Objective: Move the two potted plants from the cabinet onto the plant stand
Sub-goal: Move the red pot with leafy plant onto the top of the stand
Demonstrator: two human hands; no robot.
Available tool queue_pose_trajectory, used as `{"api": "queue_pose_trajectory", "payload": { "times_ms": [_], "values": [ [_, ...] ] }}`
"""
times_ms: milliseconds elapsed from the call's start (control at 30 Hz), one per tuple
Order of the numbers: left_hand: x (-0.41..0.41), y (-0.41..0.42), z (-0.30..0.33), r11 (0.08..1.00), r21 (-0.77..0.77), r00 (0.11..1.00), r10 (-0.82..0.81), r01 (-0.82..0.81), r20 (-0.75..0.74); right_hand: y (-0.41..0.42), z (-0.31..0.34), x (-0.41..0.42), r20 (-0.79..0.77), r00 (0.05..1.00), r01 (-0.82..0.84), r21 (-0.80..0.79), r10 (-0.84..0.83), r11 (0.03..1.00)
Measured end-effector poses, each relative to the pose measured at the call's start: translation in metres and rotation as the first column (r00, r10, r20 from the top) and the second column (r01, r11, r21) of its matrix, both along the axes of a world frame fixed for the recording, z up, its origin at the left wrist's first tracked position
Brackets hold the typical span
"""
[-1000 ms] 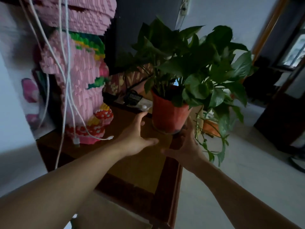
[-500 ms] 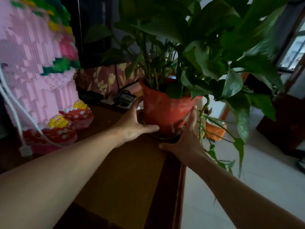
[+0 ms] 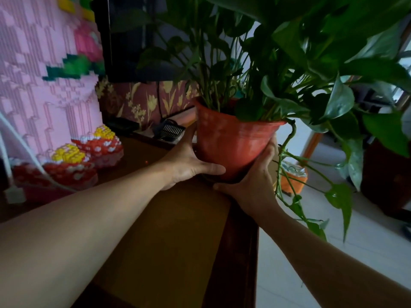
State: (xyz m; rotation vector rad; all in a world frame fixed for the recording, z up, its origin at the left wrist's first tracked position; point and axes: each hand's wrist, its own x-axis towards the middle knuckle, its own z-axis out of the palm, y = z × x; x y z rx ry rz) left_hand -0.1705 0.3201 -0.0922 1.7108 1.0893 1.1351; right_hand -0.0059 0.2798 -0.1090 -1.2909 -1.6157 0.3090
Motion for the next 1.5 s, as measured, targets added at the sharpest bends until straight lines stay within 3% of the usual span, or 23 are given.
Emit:
{"api": "queue_pose_trajectory", "payload": {
  "times_ms": [467, 633, 1033, 1500],
  "values": [
    [-0.001, -0.058, 0.033, 0.995, 0.096, 1.000, 0.017, -0.015, -0.023, -0.047, 0.027, 0.007, -0.051, 0.997, -0.060, 0.004, 0.060, 0.998],
    [-0.004, -0.106, 0.070, 0.994, 0.106, 0.998, 0.039, -0.034, -0.039, -0.090, 0.061, 0.001, -0.110, 0.990, -0.084, -0.002, 0.083, 0.996],
    [-0.014, -0.242, 0.181, 0.981, 0.156, 0.993, -0.116, 0.113, 0.011, -0.232, 0.163, -0.009, -0.173, 0.983, -0.061, 0.031, 0.065, 0.998],
    [0.003, -0.383, 0.242, 0.967, 0.221, 0.987, -0.146, 0.128, 0.071, -0.370, 0.227, 0.011, -0.104, 0.989, -0.093, 0.083, 0.101, 0.992]
  ]
}}
